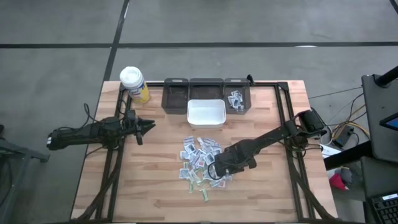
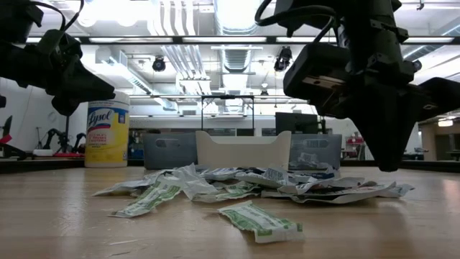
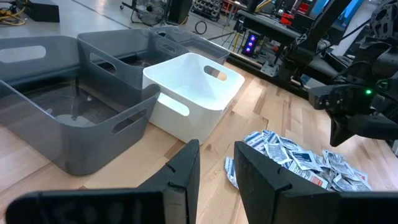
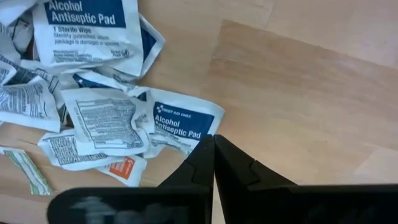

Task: Pick & Place First Aid Supplies
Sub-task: Put the blue alcohol pad into the right black bin

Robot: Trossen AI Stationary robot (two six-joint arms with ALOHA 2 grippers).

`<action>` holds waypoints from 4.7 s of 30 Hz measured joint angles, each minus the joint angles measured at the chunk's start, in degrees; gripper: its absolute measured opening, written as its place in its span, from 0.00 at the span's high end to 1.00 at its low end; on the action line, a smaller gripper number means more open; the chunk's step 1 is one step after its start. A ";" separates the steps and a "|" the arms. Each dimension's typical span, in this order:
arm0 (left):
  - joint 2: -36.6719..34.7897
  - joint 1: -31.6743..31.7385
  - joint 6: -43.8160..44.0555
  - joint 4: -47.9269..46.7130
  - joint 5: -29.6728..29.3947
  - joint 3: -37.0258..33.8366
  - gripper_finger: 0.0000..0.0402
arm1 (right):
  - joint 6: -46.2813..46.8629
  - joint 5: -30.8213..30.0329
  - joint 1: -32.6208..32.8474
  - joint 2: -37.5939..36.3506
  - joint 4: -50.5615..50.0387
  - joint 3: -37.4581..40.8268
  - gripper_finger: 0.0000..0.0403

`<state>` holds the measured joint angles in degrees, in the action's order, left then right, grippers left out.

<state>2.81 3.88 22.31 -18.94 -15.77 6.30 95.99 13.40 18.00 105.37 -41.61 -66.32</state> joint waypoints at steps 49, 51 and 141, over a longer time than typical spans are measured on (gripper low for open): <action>0.02 -0.01 0.00 0.00 0.02 -0.02 0.77 | 5.36 1.72 0.44 0.12 10.72 7.34 0.87; 0.02 -0.02 0.00 0.00 0.02 -0.02 0.77 | 4.70 1.72 0.44 0.12 10.62 7.37 0.90; 0.02 -0.02 0.00 0.00 0.02 -0.01 0.77 | -48.43 -18.01 -4.73 -1.85 -22.88 -1.61 0.63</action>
<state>2.83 3.86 22.31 -18.94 -15.75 6.29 47.56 -4.61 13.27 103.53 -64.50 -67.93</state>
